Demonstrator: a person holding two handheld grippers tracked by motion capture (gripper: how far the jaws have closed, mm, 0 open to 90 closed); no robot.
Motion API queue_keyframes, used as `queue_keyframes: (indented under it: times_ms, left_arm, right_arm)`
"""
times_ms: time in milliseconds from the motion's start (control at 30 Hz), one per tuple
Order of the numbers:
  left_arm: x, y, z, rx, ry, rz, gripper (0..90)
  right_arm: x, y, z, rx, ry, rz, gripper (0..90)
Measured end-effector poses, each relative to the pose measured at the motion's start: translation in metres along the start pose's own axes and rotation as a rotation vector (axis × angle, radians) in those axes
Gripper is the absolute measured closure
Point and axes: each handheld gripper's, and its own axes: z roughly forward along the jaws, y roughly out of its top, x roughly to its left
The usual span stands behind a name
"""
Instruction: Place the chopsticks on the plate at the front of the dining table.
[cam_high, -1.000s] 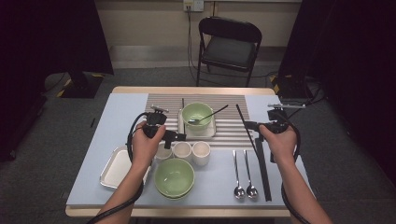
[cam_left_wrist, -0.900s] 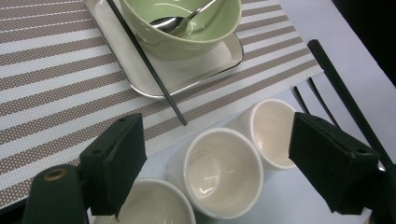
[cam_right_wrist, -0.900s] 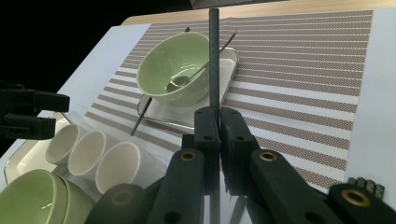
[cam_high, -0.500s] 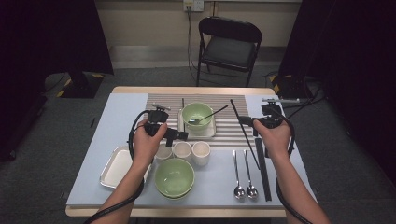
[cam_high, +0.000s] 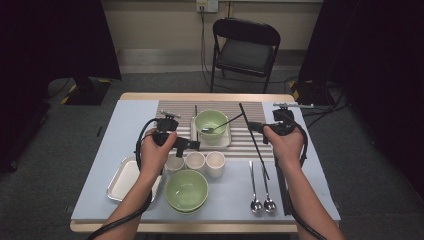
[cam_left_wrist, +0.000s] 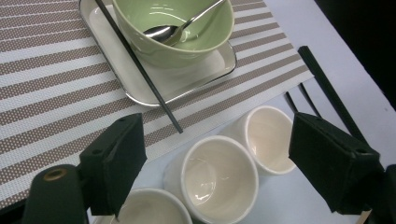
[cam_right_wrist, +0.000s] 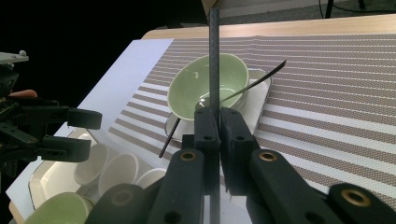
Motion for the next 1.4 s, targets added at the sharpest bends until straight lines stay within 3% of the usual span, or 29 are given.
queue_keyframes:
  times_ms: [1400]
  left_arm:
    - [-0.024, 0.011, 0.009, 0.000, -0.044, 0.033, 18.2]
  right_arm:
    - [0.024, 0.001, 0.021, -0.035, 0.053, 0.014, 86.6]
